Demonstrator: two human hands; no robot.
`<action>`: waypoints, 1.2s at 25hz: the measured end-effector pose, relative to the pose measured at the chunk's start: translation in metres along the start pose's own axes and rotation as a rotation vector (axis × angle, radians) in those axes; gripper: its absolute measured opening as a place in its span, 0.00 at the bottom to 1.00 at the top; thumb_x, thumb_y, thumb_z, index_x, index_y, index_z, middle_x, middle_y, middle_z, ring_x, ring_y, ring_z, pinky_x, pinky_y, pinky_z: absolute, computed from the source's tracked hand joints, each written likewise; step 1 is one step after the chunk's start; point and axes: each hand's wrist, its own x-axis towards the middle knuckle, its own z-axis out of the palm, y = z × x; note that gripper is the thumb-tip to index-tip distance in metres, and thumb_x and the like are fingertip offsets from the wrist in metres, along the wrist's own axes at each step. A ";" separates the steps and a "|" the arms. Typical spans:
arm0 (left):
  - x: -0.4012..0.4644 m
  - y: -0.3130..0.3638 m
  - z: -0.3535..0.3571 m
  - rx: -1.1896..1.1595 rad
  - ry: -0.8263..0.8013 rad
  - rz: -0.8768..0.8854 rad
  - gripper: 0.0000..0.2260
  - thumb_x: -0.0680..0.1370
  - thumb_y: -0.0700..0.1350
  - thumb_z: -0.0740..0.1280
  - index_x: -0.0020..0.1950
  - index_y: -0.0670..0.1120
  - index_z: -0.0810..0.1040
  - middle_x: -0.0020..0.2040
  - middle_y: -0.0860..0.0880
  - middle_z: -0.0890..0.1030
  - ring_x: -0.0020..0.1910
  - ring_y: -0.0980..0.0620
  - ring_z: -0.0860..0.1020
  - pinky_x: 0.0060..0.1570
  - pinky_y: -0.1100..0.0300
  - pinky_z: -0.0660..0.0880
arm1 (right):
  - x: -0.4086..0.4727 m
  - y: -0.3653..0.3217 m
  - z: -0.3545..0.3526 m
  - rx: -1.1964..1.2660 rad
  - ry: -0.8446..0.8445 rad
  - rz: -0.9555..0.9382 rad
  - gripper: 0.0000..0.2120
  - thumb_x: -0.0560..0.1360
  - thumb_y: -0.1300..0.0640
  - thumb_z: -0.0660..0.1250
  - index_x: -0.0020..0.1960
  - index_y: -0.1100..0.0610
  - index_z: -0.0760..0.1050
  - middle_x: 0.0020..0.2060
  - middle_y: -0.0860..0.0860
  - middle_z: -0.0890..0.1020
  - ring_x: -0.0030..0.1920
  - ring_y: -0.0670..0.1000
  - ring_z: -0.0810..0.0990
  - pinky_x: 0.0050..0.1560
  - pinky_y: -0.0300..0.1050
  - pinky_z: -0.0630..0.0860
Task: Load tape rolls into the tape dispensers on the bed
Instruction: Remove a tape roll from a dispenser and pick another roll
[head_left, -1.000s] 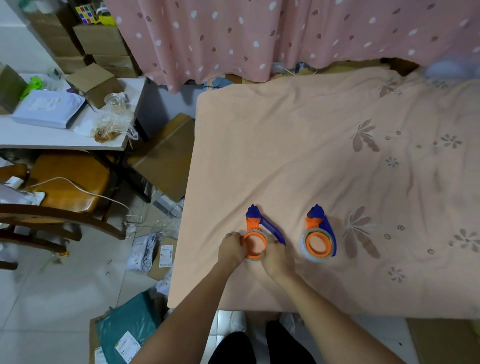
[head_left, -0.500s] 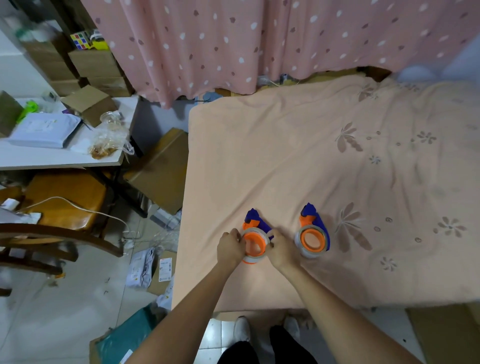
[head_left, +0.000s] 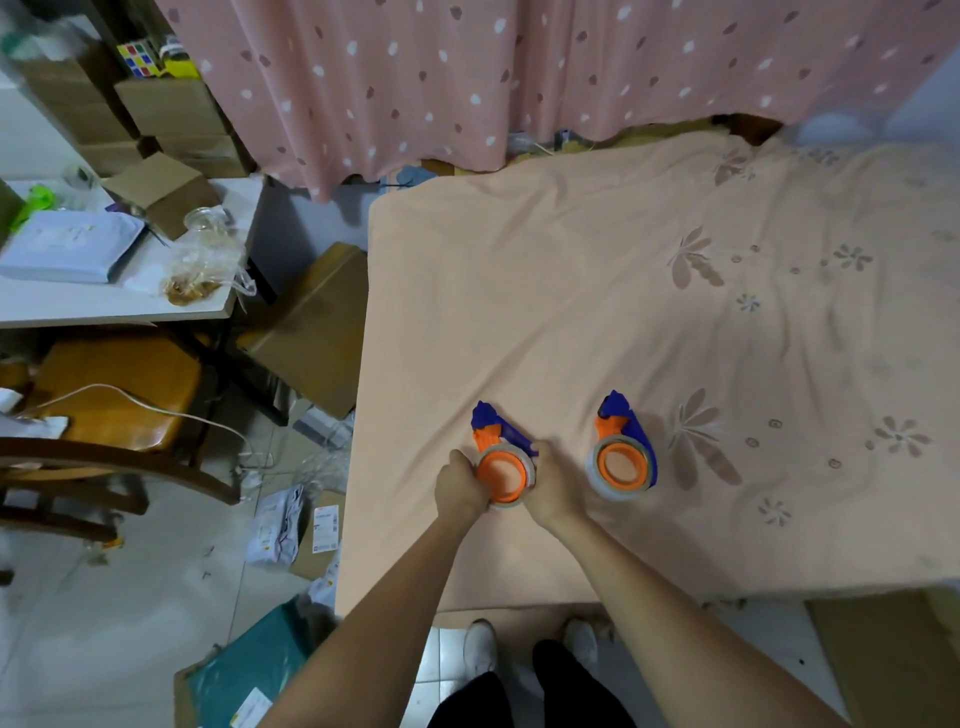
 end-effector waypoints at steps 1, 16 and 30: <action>0.000 0.002 -0.001 0.021 0.016 0.005 0.09 0.70 0.38 0.61 0.48 0.43 0.65 0.49 0.38 0.82 0.47 0.37 0.81 0.44 0.48 0.78 | 0.004 0.000 0.002 -0.005 -0.018 -0.007 0.09 0.70 0.57 0.67 0.51 0.53 0.73 0.43 0.49 0.80 0.44 0.54 0.78 0.41 0.45 0.72; 0.000 -0.010 -0.018 0.027 0.002 -0.006 0.05 0.72 0.39 0.62 0.47 0.43 0.70 0.40 0.43 0.83 0.39 0.44 0.80 0.46 0.52 0.79 | 0.014 -0.004 0.006 -0.033 -0.145 -0.023 0.10 0.76 0.66 0.60 0.55 0.57 0.68 0.46 0.56 0.77 0.43 0.54 0.75 0.41 0.47 0.72; -0.001 0.004 -0.020 -0.104 0.097 0.014 0.05 0.69 0.43 0.64 0.43 0.44 0.71 0.45 0.41 0.83 0.44 0.41 0.82 0.43 0.53 0.78 | 0.015 -0.014 -0.002 -0.225 0.076 -0.045 0.15 0.75 0.53 0.62 0.61 0.57 0.72 0.53 0.54 0.80 0.52 0.58 0.81 0.43 0.47 0.75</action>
